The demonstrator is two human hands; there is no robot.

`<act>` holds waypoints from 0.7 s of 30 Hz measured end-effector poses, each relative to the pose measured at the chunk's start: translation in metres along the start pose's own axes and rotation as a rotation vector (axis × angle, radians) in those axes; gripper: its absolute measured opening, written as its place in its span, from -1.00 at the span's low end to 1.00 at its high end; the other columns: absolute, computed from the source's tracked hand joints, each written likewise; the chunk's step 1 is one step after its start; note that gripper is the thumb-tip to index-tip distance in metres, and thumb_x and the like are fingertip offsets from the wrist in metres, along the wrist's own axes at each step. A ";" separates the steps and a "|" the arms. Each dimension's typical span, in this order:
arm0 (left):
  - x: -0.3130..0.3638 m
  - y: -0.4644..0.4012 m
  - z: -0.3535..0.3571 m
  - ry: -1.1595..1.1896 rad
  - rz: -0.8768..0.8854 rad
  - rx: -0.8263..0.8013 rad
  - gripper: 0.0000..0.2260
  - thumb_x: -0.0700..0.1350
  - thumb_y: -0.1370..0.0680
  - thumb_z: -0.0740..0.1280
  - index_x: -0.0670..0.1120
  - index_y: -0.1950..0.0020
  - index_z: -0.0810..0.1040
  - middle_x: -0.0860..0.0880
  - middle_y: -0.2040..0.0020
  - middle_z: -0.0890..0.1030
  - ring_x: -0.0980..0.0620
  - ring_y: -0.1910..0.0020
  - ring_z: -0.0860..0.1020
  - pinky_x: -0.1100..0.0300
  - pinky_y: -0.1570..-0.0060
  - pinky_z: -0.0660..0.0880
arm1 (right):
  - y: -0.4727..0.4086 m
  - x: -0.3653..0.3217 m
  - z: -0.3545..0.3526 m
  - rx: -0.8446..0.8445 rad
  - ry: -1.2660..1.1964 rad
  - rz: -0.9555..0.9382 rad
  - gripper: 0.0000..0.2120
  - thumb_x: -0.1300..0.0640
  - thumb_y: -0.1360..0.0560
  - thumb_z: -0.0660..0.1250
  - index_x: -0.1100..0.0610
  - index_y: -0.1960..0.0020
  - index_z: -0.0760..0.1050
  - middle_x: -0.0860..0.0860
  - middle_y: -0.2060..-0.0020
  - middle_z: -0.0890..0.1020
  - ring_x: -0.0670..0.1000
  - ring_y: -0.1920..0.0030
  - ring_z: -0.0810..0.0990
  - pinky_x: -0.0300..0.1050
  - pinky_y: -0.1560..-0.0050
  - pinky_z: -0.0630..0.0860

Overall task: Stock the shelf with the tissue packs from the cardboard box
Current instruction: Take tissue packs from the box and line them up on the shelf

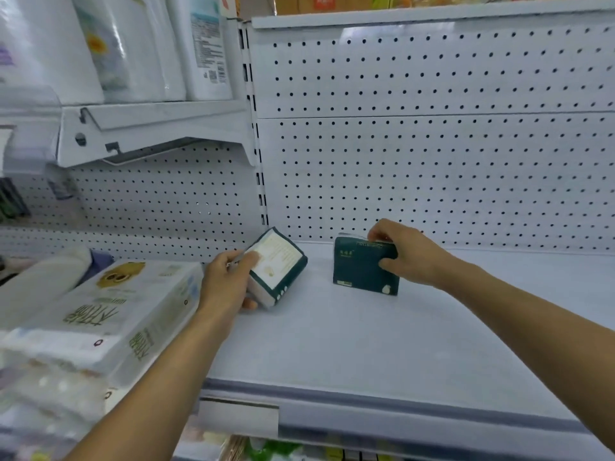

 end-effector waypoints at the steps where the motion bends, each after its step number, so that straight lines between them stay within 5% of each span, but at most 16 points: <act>1: -0.001 -0.003 -0.001 -0.002 -0.011 0.011 -0.75 -0.01 -0.57 0.35 -0.07 -0.20 0.49 -0.11 0.00 0.62 -0.07 0.25 0.61 0.15 0.45 0.54 | -0.010 -0.002 0.004 0.026 0.013 -0.020 -0.67 0.31 -0.46 0.32 -0.01 -0.13 0.39 -0.02 -0.07 0.55 0.02 -0.01 0.52 -0.05 0.04 0.55; 14: -0.001 -0.044 -0.002 0.061 -0.047 0.098 -0.79 -0.03 -0.56 0.38 -0.09 -0.13 0.52 -0.15 0.07 0.64 -0.09 0.24 0.61 0.15 0.45 0.55 | -0.123 -0.003 0.051 0.144 0.129 -0.182 -0.61 0.29 -0.47 0.29 0.09 -0.27 0.43 0.04 -0.19 0.45 0.04 -0.17 0.39 0.01 0.01 0.51; 21: 0.004 -0.049 0.004 0.081 -0.077 0.075 -0.76 -0.03 -0.56 0.37 -0.12 -0.15 0.52 -0.15 0.10 0.64 -0.03 0.33 0.60 0.19 0.47 0.55 | -0.127 -0.002 0.052 0.288 0.413 -0.215 -0.51 0.19 -0.43 0.34 0.11 -0.35 0.39 0.08 -0.31 0.40 0.13 -0.28 0.33 0.07 -0.08 0.37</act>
Point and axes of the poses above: each hand's wrist, its own y-axis away from the middle knuckle, its own z-axis out of the palm, x = y × z, the point moved 4 cm from there along -y, towards the middle knuckle
